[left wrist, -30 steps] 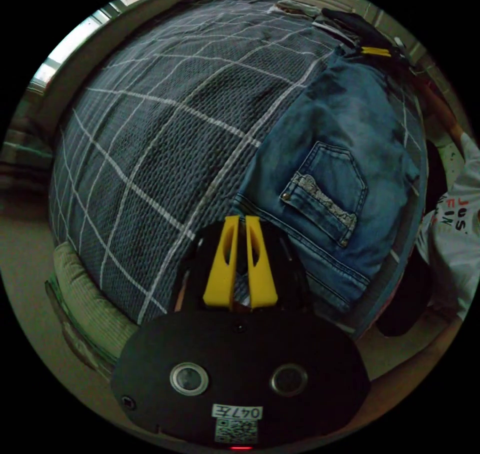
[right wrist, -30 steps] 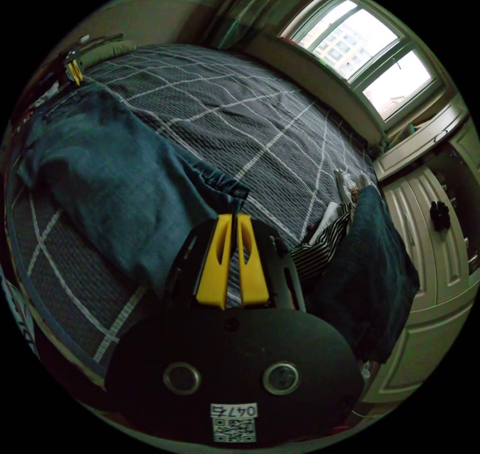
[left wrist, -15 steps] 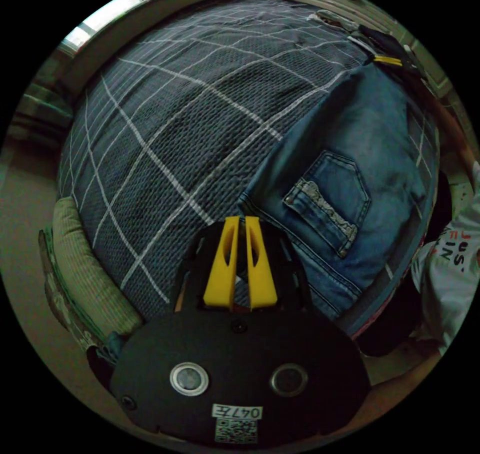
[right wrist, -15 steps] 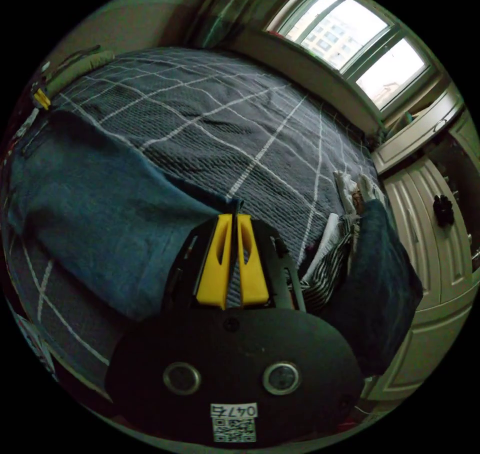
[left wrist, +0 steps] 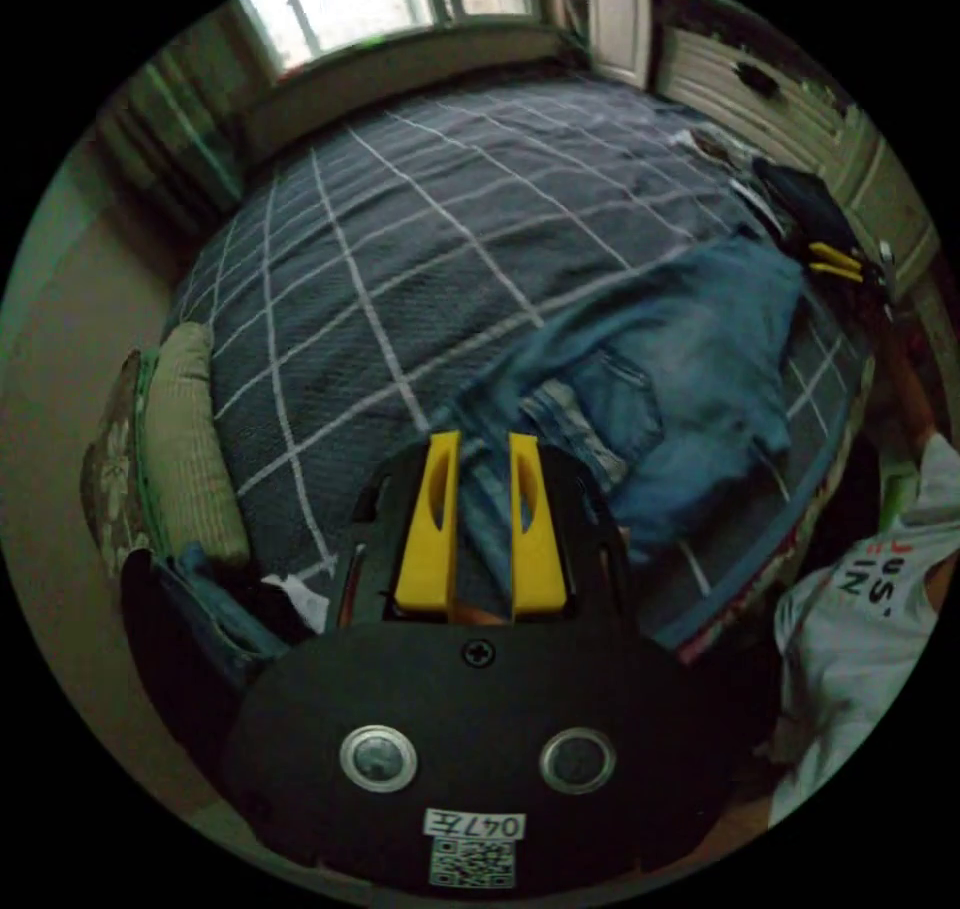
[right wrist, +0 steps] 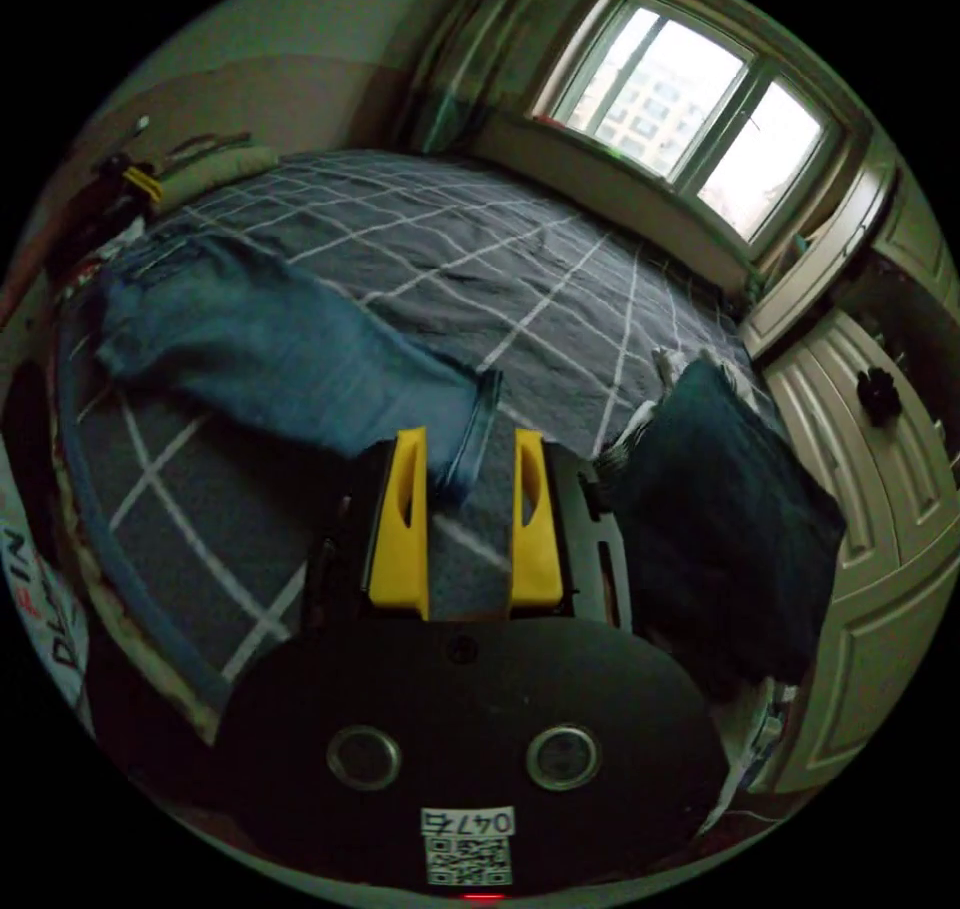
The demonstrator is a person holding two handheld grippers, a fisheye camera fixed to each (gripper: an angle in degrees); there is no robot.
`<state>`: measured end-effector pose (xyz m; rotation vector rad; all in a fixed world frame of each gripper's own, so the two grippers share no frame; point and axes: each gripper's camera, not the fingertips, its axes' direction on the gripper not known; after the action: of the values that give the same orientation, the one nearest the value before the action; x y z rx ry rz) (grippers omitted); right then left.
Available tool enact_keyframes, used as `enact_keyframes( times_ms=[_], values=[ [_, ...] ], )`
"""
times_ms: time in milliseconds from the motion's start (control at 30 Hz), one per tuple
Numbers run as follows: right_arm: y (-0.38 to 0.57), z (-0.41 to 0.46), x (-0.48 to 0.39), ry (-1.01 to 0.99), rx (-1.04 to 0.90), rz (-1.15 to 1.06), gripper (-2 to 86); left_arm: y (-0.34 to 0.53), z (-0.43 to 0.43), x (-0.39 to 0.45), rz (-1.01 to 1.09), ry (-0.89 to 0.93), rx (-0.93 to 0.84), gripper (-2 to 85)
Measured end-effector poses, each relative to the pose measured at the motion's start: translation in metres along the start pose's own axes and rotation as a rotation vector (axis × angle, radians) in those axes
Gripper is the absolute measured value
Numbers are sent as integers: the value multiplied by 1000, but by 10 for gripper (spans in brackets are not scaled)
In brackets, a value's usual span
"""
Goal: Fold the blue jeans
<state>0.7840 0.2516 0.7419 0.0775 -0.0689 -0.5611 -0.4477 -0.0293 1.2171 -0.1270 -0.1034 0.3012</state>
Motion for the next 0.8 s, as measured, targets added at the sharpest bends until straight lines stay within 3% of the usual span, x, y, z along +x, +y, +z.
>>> enact_keyframes(
  times_ms=[100,167,233,333,433,567,700,800],
  values=[
    [32,1,-13,-30,-17,42,66,3,-3,80,127,188,42,84],
    [39,15,-18,-9,-56,27,65,-10,2,142,225,420,107,95],
    [34,37,-18,-29,-92,9,69,-27,8,189,307,508,135,101],
    [22,53,-14,-119,-86,9,43,-57,14,260,423,482,226,108],
    [20,50,-11,-168,-54,-18,7,-83,25,302,450,341,313,112],
    [24,18,-2,-238,-39,-44,-1,-95,52,275,275,549,218,111],
    [36,-10,-6,-281,-35,-64,-2,-78,70,280,296,423,117,103],
    [54,25,-24,-350,-205,-69,1,-64,83,288,282,428,67,107]
  ],
)
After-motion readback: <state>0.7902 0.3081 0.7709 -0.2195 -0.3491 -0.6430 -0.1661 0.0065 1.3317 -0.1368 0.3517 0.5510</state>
